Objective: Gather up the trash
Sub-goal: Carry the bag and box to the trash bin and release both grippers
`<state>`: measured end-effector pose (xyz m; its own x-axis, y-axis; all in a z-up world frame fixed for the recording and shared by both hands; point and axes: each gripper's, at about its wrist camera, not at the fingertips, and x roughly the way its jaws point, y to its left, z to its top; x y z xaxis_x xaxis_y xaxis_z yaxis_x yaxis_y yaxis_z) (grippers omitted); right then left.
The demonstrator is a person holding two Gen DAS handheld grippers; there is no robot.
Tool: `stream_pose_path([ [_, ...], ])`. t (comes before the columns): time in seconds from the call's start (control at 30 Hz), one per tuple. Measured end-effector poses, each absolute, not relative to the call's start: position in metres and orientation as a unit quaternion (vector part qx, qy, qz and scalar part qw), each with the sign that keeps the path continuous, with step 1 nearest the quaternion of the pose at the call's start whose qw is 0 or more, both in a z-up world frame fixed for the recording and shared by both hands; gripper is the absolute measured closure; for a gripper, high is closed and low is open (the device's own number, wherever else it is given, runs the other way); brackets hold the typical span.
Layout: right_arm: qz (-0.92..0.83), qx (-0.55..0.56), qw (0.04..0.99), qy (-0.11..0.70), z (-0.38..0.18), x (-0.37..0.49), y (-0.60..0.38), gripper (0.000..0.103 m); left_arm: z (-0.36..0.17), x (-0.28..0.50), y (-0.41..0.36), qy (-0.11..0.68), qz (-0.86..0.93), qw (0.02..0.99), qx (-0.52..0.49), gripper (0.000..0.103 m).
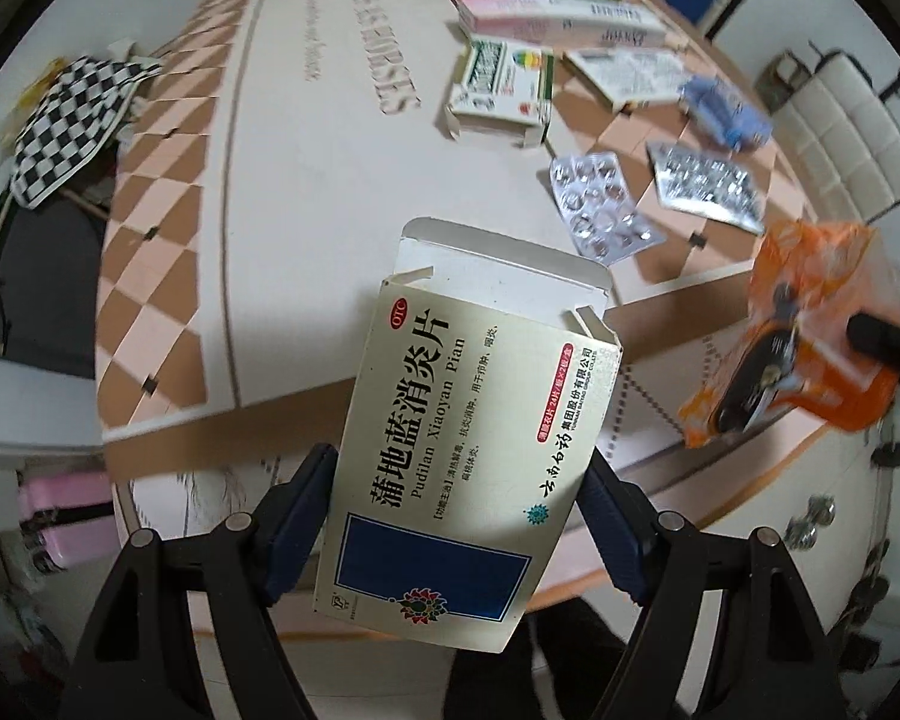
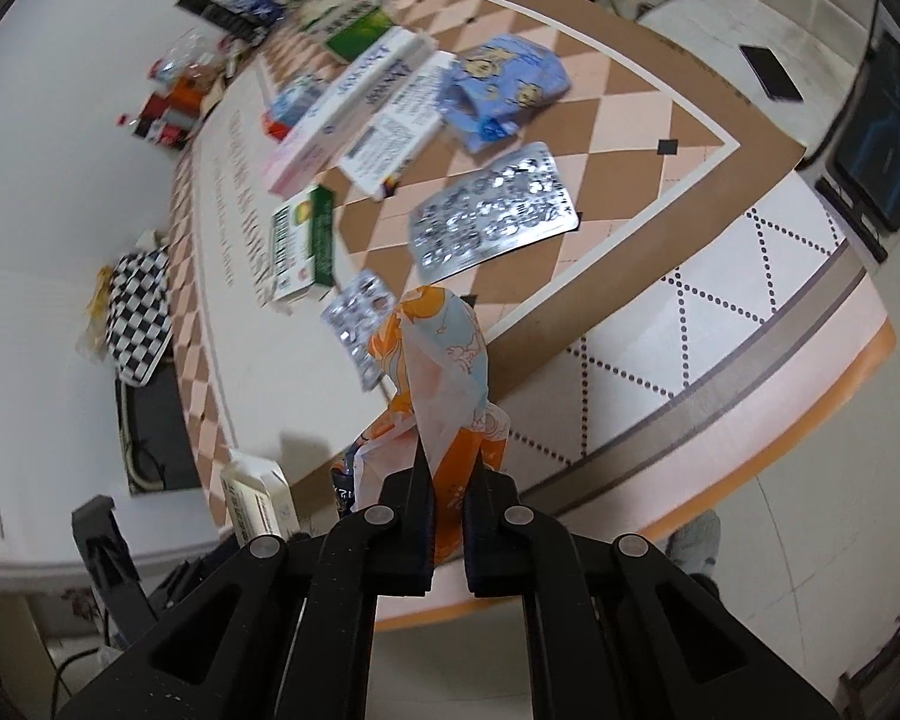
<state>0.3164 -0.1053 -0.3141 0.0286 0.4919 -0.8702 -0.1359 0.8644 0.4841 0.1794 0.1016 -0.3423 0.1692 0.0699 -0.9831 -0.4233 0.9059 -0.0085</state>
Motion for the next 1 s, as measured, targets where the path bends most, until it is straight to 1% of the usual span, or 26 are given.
stream_pose_path([
  [0.17,0.255,0.119,0.705,0.652,-0.295,0.288,-0.119,0.096,-0.319,0.156,0.086,0.603,0.17,0.761,-0.169,0.026],
  [0.2,0.262,0.112,0.706,0.649,-0.29,0.28,-0.124,0.096,-0.319,0.162,0.084,0.602,0.17,0.761,-0.174,0.026],
  [0.3,0.276,0.097,0.703,0.648,-0.284,0.253,-0.139,0.097,-0.313,0.142,0.072,0.594,0.171,0.761,-0.198,0.026],
  [0.4,0.28,0.081,0.7,0.651,-0.287,0.229,-0.157,0.097,-0.317,0.117,0.053,0.593,0.17,0.754,-0.228,0.026],
  [0.5,0.27,0.067,0.69,0.668,-0.306,0.202,-0.182,0.097,-0.333,0.097,0.038,0.601,0.167,0.738,-0.256,0.026],
  [0.6,0.253,0.052,0.676,0.69,-0.338,0.182,-0.199,0.097,-0.366,0.084,0.023,0.618,0.16,0.718,-0.276,0.026],
  [0.7,0.236,0.041,0.66,0.712,-0.378,0.171,-0.211,0.097,-0.41,0.077,0.012,0.637,0.157,0.696,-0.292,0.026],
  [1.0,0.194,-0.003,0.644,0.74,-0.534,0.147,-0.219,0.097,-0.571,0.082,0.008,0.674,0.152,0.643,-0.33,0.026],
])
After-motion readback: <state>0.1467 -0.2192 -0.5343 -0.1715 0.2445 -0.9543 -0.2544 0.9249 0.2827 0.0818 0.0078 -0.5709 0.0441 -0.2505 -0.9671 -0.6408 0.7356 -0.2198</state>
